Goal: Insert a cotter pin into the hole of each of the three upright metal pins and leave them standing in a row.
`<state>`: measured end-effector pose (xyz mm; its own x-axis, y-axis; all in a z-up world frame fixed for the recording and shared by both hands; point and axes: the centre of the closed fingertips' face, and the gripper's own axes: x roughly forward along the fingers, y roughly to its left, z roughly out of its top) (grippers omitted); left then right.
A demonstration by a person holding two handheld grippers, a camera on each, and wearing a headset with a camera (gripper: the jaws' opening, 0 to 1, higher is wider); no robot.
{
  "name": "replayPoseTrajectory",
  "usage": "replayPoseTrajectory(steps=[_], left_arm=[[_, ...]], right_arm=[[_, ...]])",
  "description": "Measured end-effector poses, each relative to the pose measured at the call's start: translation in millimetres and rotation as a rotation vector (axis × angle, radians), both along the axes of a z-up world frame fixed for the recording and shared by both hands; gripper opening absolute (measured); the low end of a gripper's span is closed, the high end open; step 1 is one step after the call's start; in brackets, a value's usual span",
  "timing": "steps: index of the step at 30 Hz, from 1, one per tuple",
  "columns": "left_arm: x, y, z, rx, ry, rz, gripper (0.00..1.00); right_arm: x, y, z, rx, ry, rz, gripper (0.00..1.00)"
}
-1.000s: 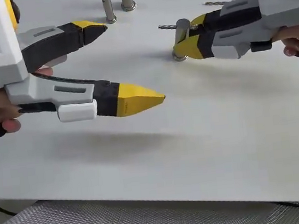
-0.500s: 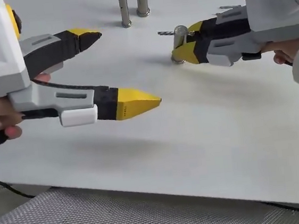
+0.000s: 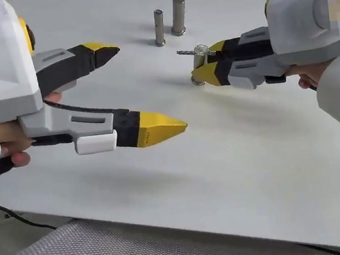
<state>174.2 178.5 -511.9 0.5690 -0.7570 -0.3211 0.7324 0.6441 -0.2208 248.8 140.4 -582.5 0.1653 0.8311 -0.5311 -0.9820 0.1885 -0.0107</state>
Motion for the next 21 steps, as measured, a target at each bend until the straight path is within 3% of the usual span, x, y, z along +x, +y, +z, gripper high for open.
replayPoseTrajectory(steps=[5, 11, 21], left_arm=[[1.4, 6.3, -2.7, 0.003, -0.007, -0.004, 0.99], [1.7, 10.5, -3.4, -0.009, -0.015, -0.002, 0.99], [2.0, 20.3, -0.9, -0.017, -0.044, 0.029, 0.99]], right_arm=[[0.8, 3.0, -4.1, -0.014, -0.017, 0.002, 0.08], [-1.7, 6.8, -0.8, 0.001, 0.005, -0.014, 0.08], [-4.1, 5.3, -0.5, -0.04, 0.021, -0.015, 0.09]])
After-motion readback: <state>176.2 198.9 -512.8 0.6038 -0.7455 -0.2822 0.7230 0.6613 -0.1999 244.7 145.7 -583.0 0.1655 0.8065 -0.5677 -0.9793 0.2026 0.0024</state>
